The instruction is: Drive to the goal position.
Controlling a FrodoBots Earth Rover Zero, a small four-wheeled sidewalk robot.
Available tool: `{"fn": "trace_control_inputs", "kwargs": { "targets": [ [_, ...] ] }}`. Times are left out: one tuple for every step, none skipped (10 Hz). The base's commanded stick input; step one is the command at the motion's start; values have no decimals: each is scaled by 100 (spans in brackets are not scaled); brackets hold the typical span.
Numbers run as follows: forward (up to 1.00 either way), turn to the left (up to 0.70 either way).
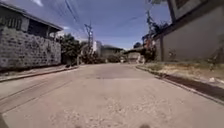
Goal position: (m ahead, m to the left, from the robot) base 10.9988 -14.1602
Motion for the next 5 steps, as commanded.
{"fn": "trace_control_inputs", "kwargs": {
  "targets": [
    [100,-37],
    [100,-37],
    [100,-36],
    [100,-34],
    [100,-23]
  ]
}}
